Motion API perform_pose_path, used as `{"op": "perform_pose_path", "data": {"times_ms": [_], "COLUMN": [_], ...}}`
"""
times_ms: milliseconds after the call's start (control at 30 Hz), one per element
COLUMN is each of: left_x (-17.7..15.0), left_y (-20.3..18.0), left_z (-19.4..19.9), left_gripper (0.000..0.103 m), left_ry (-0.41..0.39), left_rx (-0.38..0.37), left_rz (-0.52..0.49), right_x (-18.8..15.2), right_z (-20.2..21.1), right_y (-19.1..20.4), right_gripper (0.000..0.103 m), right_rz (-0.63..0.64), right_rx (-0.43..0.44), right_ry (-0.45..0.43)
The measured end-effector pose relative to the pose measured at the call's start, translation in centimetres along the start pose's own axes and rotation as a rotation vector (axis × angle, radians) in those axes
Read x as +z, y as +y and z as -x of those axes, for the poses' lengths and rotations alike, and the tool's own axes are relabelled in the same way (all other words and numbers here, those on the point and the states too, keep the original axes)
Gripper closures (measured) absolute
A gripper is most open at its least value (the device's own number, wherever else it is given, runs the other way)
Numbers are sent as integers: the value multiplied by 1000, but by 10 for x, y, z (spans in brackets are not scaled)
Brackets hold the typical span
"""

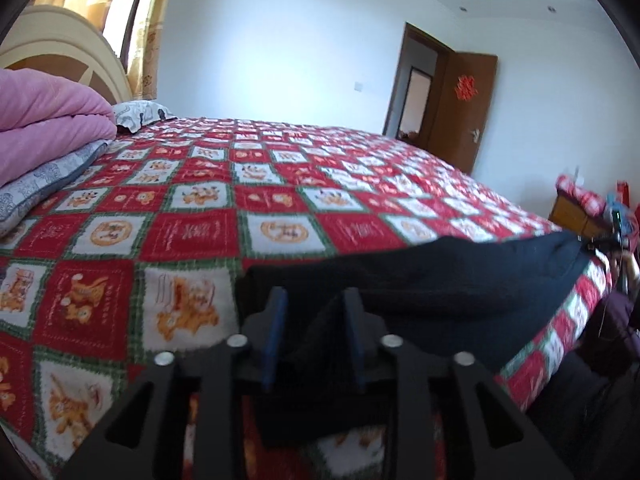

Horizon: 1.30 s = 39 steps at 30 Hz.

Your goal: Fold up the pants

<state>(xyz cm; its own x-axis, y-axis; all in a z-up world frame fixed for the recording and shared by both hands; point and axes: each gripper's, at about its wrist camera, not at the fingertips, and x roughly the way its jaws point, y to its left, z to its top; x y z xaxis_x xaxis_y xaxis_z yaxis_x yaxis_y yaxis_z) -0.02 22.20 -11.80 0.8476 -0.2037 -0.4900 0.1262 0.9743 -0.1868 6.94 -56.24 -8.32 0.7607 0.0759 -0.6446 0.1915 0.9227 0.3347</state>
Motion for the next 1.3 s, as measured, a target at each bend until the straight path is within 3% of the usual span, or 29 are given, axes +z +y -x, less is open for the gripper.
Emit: {"op": "perform_pose_path", "data": {"times_ms": [167, 233, 267, 433, 600, 767, 867, 933, 1000, 1167, 1300], "left_x": [-15, -21, -23, -25, -28, -32, -31, -30, -30, -31, -31], "left_y": [7, 14, 18, 35, 29, 11, 4, 1, 0, 5, 7], "left_z": [18, 22, 26, 45, 43, 28, 21, 19, 18, 18, 18], "left_gripper": [23, 23, 23, 23, 23, 26, 36, 37, 46, 69, 72], "left_ry": [24, 44, 49, 23, 42, 70, 106, 110, 118, 117, 113], "left_rx": [51, 68, 82, 93, -11, -76, -66, -54, -41, -12, -13], "left_rz": [-41, -33, -24, 95, 222, 276, 263, 262, 257, 257, 255], "right_x": [-9, -13, -16, -25, -40, -89, -129, -158, -185, -249, -259], "right_z": [21, 31, 36, 68, 92, 66, 44, 29, 18, -10, -34], "right_y": [0, 0, 0, 16, 92, 204, 270, 313, 345, 402, 410], "right_gripper": [90, 70, 66, 65, 65, 65, 65, 65, 65, 65, 67], "right_rz": [26, 30, 31, 62, 245, 547, 688, 788, 876, 1102, 1147], "right_rx": [-43, -65, -81, -157, -107, 89, 226, 291, 333, 368, 333], "right_ry": [-25, -35, -41, -112, -166, -38, 51, 97, 134, 192, 204]}}
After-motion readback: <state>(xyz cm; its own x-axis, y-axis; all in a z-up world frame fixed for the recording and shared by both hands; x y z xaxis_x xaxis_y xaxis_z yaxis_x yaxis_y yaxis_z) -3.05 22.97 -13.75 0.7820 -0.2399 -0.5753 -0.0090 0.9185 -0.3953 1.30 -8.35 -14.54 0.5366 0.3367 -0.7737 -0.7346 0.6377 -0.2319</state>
